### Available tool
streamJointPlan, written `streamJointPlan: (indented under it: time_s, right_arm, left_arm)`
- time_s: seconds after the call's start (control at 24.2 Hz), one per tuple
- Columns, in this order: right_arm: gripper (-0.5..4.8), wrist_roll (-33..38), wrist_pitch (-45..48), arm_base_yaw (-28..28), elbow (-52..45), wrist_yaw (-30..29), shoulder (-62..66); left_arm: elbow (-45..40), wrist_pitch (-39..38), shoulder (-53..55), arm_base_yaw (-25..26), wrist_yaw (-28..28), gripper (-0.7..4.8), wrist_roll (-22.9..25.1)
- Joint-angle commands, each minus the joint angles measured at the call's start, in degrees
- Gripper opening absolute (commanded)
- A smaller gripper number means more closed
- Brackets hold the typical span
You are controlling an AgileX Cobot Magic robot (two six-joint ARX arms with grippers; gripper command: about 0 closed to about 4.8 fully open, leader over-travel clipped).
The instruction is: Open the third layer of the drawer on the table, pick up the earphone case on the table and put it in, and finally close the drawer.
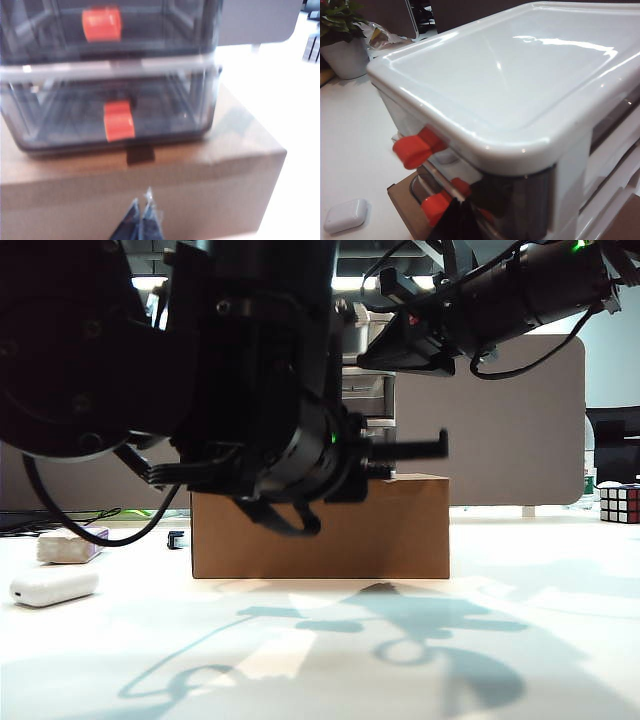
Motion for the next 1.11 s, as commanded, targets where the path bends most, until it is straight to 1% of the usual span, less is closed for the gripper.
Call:
streamJointPlan:
  time_s: [0.04, 0.12, 0.25, 0.45, 0.66, 1.11]
  right_arm:
    - [-0.06, -0.2, 1.1, 0.0, 0.4, 0.4, -0.1]
    - [-0.06, -0.2, 1.1, 0.0, 0.4, 0.4, -0.1]
    - [-0.06, -0.2, 1.1, 0.0, 0.4, 0.4, -0.1]
    - [-0.06, -0.2, 1.1, 0.0, 0.4, 0.4, -0.1]
    - [-0.06, -0.2, 1.1, 0.0, 0.4, 0.4, -0.1]
    - [-0.06, -0.2, 1.1, 0.0, 0.3, 0.0, -0.1]
  left_arm:
    - [0.2, 2.9, -0.3, 1.4, 1.4, 1.27, -0.2]
    - [0.5, 2.4, -0.3, 3.0, 3.9, 1.35, -0.2]
    - [1.2, 2.3, -0.3, 4.1, 5.9, 1.34, -0.3]
    - [3.5, -1.3, -0.3, 5.2, 7.2, 1.34, -1.2]
    - [5.7, -5.4, 0.0, 5.8, 7.5, 1.34, -2.6]
    - [6.1, -5.6, 0.1, 7.0, 7.4, 1.33, -2.5]
